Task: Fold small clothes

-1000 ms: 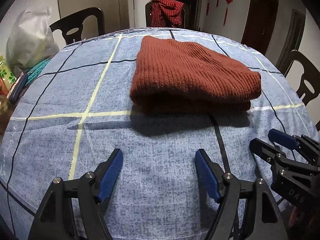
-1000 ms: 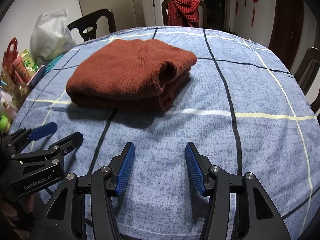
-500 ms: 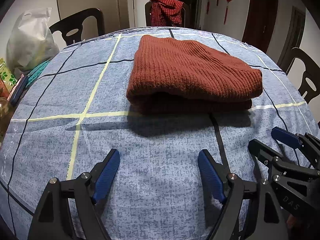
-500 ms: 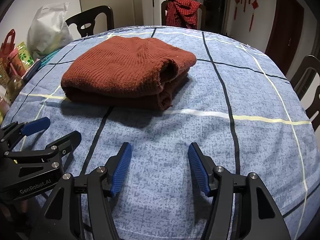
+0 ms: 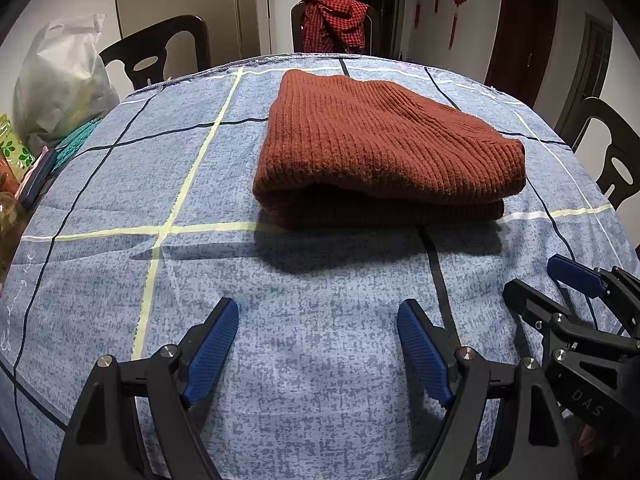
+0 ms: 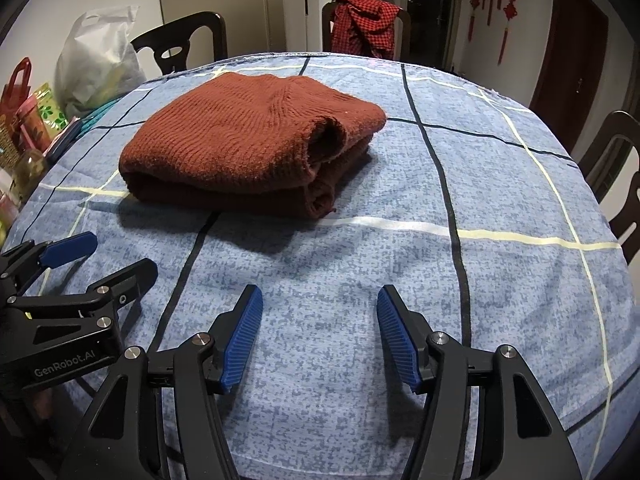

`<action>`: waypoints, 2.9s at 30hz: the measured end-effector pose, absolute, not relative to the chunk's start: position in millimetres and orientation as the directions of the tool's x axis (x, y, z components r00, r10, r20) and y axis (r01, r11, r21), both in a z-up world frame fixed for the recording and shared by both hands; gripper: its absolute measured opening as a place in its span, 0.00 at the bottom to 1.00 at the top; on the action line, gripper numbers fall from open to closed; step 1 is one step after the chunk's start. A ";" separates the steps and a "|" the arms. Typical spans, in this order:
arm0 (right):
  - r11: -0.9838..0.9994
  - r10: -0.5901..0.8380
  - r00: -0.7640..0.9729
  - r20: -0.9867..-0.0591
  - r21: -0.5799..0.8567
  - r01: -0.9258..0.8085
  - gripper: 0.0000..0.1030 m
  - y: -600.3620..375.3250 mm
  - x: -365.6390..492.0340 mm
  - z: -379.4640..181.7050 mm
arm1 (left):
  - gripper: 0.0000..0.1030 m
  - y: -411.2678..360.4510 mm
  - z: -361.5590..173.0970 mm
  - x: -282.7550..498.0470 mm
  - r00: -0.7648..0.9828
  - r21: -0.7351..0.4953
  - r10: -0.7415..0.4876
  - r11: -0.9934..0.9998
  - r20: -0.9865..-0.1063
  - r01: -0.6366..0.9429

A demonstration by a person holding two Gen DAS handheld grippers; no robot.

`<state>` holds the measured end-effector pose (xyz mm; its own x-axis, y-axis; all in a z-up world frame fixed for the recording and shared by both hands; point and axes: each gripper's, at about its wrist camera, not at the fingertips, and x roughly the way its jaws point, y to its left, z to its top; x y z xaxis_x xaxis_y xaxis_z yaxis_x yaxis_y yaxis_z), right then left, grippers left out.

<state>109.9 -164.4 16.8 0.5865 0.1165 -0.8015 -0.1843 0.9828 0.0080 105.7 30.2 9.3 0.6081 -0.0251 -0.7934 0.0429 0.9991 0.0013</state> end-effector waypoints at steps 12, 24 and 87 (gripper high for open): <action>0.983 0.121 0.586 -0.802 0.015 -0.182 0.59 -166.9 110.5 16.1 | 0.82 30.3 9.1 105.1 0.609 -0.001 -0.023 0.999 -0.793 0.037; 0.983 0.126 0.585 -0.801 0.022 -0.182 0.59 -166.6 110.3 15.7 | 0.82 30.4 8.8 104.8 0.609 -0.005 -0.026 0.999 -0.793 0.037; 0.983 0.127 0.585 -0.801 0.023 -0.182 0.60 -166.3 110.2 14.9 | 0.88 26.5 6.9 103.8 0.607 -0.009 -0.033 0.999 -0.794 0.042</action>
<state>110.2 -166.3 14.9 0.5854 0.1268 -0.8008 -0.1818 0.9831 0.0227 103.8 26.5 6.9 0.6075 -0.0326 -0.7937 0.0418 0.9991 -0.0091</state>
